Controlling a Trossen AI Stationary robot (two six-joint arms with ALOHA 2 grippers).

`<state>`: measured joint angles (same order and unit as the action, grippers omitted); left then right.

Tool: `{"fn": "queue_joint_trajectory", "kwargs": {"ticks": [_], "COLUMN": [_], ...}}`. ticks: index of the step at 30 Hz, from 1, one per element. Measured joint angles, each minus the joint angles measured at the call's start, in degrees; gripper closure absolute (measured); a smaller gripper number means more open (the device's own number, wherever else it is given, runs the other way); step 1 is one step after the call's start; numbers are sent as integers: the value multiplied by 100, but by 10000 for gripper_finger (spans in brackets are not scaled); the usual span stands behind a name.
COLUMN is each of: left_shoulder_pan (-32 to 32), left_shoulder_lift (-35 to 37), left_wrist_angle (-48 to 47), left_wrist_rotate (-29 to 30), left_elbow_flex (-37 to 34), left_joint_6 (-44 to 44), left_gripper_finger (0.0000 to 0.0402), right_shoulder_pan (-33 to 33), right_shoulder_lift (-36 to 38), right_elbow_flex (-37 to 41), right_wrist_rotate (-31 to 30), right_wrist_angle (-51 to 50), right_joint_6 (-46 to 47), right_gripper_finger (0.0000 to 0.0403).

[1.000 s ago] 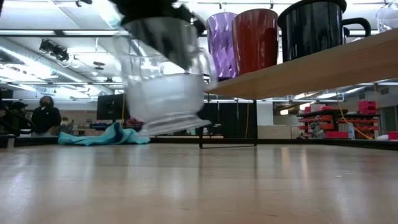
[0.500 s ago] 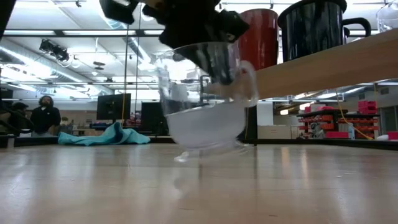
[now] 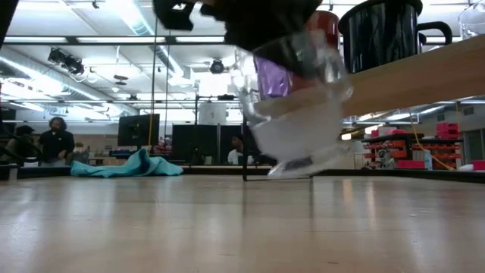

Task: Stack small to large cups/mugs on shelf
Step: Put the transparent mug on the shelf aligned with the other transparent mug

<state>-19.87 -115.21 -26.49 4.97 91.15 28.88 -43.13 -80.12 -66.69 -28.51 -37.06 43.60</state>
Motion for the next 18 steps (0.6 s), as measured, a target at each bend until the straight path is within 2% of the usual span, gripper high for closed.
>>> {"fn": "queue_joint_trajectory", "kwargs": {"ticks": [8,12,18], "left_shoulder_pan": [-132,-199,-334], "left_shoulder_lift": [25,23,25], "left_wrist_angle": [173,-4,-240], "left_wrist_rotate": [58,162,176], "left_elbow_flex": [76,523,1104], "left_joint_6": [156,186,186], "left_gripper_finger": [380,376,390], "right_shoulder_pan": [64,127,173], "right_shoulder_lift": [-2,-43,-101], "right_elbow_flex": [507,507,456], "right_wrist_rotate": [91,96,98], "right_wrist_angle": [742,923,1002], "right_joint_6": [-227,-497,-873], "right_gripper_finger": [274,280,284]}}
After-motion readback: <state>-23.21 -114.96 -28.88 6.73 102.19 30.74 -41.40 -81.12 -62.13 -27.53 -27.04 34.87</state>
